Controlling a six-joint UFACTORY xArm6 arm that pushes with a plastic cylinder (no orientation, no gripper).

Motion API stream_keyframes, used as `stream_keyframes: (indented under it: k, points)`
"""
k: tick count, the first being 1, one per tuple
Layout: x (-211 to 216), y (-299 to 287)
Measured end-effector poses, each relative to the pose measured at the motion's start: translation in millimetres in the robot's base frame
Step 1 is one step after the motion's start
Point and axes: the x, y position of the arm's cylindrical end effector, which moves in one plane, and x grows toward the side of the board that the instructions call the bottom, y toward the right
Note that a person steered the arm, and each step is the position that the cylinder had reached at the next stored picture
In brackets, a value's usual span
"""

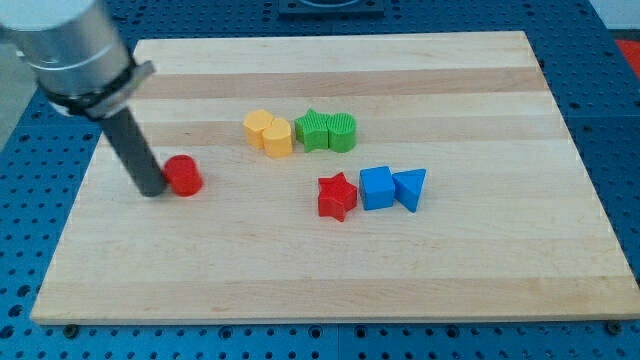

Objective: Move the red circle to the left side of red star

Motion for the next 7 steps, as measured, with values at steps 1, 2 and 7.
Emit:
stream_keyframes:
  k: [1, 2, 7]
  points:
    - [3.6, 15.2]
    - [6.6, -22.3]
    - [-13.1, -10.8]
